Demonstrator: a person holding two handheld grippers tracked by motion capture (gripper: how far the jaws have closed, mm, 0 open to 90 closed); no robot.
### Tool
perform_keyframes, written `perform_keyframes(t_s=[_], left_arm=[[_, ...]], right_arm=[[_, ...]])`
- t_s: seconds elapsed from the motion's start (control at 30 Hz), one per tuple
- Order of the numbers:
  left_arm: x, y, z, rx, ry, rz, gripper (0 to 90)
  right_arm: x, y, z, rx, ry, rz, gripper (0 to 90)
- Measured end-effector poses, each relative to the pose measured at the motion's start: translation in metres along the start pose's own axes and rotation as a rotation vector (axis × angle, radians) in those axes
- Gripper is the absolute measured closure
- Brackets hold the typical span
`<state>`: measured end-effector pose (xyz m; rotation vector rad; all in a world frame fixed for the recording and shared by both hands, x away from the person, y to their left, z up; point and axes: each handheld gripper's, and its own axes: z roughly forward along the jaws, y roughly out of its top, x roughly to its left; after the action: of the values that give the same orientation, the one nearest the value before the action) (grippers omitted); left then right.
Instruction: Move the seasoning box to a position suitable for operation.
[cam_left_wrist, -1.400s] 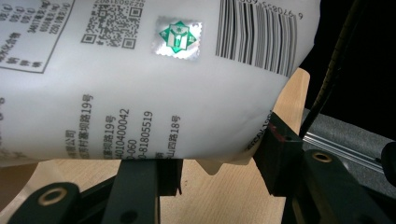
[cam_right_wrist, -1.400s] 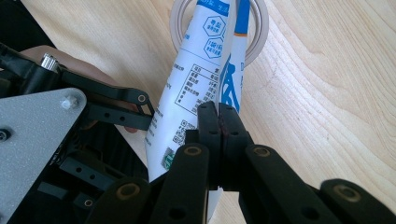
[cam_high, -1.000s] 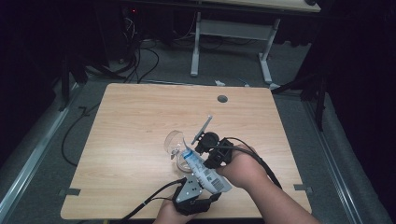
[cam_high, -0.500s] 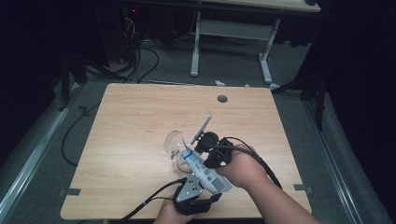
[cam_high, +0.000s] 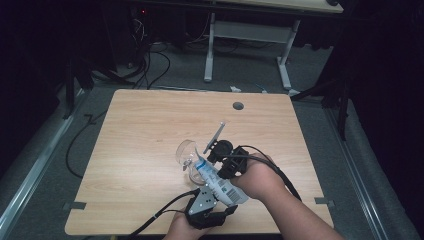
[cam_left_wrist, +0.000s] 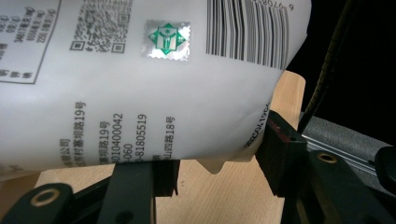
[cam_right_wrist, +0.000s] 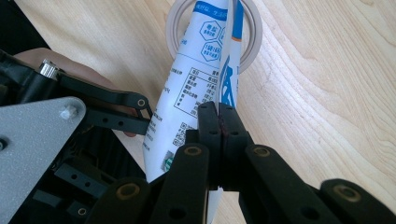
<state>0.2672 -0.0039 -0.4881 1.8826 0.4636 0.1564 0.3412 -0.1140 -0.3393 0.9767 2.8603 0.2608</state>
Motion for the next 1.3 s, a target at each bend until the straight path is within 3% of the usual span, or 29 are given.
perform_keyframes(t_s=[0.33,0.67,1.3], left_arm=[[0.0025,0.0050,0.0022,-0.005,-0.011,-0.026,54.7],[0.0035,0.0024,0.0001,0.004,-0.008,-0.013,54.8],[0.0020,0.0070,-0.0016,-0.011,-0.027,-0.025,54.8]], right_arm=[[-0.0036,0.0035,-0.0024,0.009,-0.013,-0.002,90.0],[-0.0026,0.0056,0.0009,0.012,-0.005,-0.009,90.0],[-0.0018,0.0047,-0.0017,0.005,-0.007,-0.009,90.0]])
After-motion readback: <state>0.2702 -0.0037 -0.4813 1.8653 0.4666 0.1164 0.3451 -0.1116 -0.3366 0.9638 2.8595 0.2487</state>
